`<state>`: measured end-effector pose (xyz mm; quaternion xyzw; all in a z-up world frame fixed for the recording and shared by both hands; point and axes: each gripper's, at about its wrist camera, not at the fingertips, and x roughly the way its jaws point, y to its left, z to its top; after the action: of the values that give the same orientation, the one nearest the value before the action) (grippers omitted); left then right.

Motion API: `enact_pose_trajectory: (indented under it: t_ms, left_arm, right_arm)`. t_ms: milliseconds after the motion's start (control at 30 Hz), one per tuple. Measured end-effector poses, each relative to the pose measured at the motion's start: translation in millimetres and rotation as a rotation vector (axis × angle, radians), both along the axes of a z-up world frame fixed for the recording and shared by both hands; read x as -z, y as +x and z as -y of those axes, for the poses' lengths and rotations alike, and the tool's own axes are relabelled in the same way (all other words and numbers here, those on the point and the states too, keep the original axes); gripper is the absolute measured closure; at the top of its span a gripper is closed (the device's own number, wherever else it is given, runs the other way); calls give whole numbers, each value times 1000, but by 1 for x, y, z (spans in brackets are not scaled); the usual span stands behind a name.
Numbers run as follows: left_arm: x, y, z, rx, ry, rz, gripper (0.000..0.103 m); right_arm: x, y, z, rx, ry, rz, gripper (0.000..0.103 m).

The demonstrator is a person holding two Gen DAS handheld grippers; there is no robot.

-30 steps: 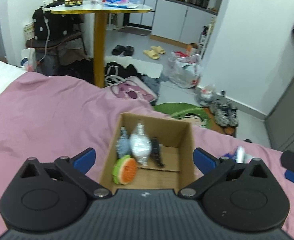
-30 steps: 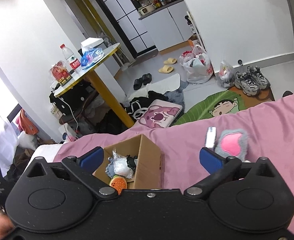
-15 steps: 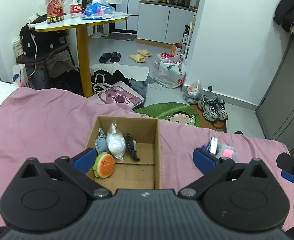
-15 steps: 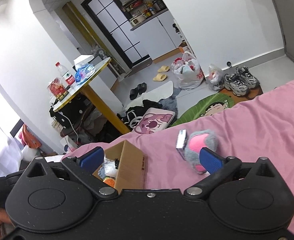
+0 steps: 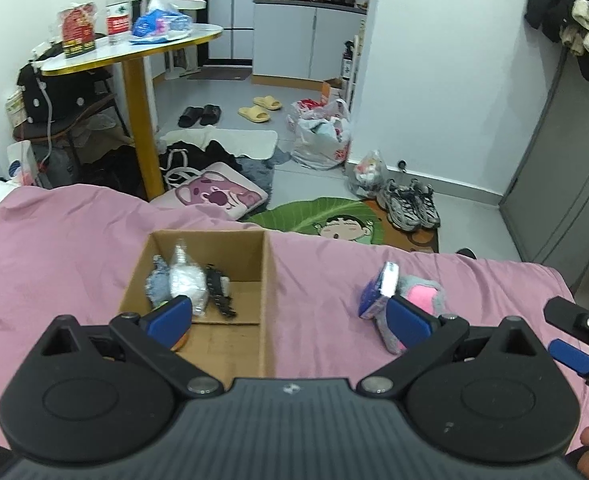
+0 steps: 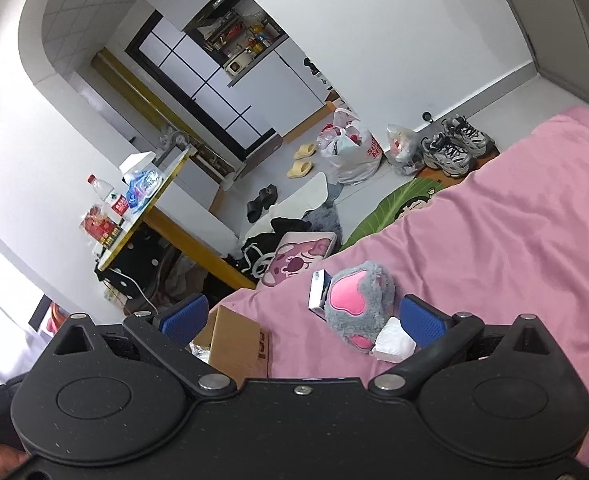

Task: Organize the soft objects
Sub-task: 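Move both open tools down onto the grey heart plush on the bed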

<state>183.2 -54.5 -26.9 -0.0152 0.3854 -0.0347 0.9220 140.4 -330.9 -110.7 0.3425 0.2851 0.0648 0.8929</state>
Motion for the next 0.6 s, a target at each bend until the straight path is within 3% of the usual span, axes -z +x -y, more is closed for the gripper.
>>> enact_pose_trajectory:
  t_ms: [300,400,600]
  left_arm:
    - [9,7,29,52,-11,3,3]
    - [14,10,39,66,-13,2,4]
    - [25,19,55,81,-49,-20,16]
  right_arm:
    - [19,8,14,20,81,-11,2]
    - [29,11,20,2,169,-2,5]
    - [44,22,20,-2,200,-34,15]
